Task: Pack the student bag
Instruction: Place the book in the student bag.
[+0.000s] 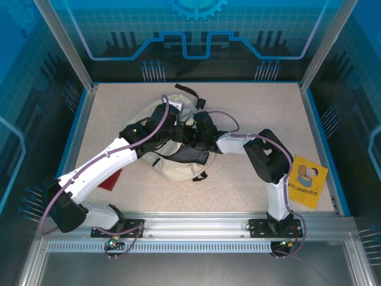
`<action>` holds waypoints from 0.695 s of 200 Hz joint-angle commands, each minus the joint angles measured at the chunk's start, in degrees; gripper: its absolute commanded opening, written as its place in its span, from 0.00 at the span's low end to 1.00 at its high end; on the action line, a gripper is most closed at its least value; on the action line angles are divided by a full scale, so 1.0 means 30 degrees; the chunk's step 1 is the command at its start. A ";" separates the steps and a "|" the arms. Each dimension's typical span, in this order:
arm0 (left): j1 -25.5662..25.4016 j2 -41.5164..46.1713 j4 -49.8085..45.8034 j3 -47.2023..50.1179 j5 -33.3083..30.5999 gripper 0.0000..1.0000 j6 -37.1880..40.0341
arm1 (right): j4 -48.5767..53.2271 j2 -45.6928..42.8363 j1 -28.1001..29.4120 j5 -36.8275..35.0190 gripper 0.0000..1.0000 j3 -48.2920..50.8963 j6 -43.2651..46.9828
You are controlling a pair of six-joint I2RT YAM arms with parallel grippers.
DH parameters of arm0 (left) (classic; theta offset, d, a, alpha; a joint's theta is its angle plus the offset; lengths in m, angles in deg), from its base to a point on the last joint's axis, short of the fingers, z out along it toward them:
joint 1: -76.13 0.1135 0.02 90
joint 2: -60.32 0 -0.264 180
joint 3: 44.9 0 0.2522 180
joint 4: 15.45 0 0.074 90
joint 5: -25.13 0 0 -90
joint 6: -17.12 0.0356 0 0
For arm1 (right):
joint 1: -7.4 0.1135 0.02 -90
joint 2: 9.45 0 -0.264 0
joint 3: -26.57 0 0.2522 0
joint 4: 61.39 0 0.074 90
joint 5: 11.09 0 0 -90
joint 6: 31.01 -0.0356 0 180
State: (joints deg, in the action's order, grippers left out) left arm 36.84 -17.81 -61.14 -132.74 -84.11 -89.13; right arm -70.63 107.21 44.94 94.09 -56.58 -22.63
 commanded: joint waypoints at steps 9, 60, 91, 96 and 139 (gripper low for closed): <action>0.0276 0.0686 0.1273 0.0130 0.0318 0.00 -0.1011 | -0.0559 0.0401 0.0268 -0.0273 0.32 -0.0559 -0.0684; 0.0507 0.0609 0.1066 0.0448 0.0811 0.00 -0.1157 | 0.0214 -0.3569 -0.0258 0.0894 0.59 0.3670 -0.0106; 0.0537 0.0445 0.1233 0.1026 0.1523 0.00 -0.1021 | 0.2992 -0.7161 -0.0629 0.1236 0.62 0.6212 0.1114; 0.0571 0.0410 0.1264 0.1151 0.1661 0.00 -0.1008 | 0.4016 -0.7748 -0.0689 0.1040 0.62 0.6634 0.1481; 0.0559 0.0229 0.1303 0.2335 0.4004 0.00 -0.0215 | 1.3464 -1.2407 -0.1982 -0.3937 0.63 0.7147 0.6417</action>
State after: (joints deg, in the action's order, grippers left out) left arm 38.15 -17.81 -59.06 -127.78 -78.17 -91.12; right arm -50.70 76.06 42.08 92.97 -35.82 -14.59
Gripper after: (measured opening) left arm 0.068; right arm 0.630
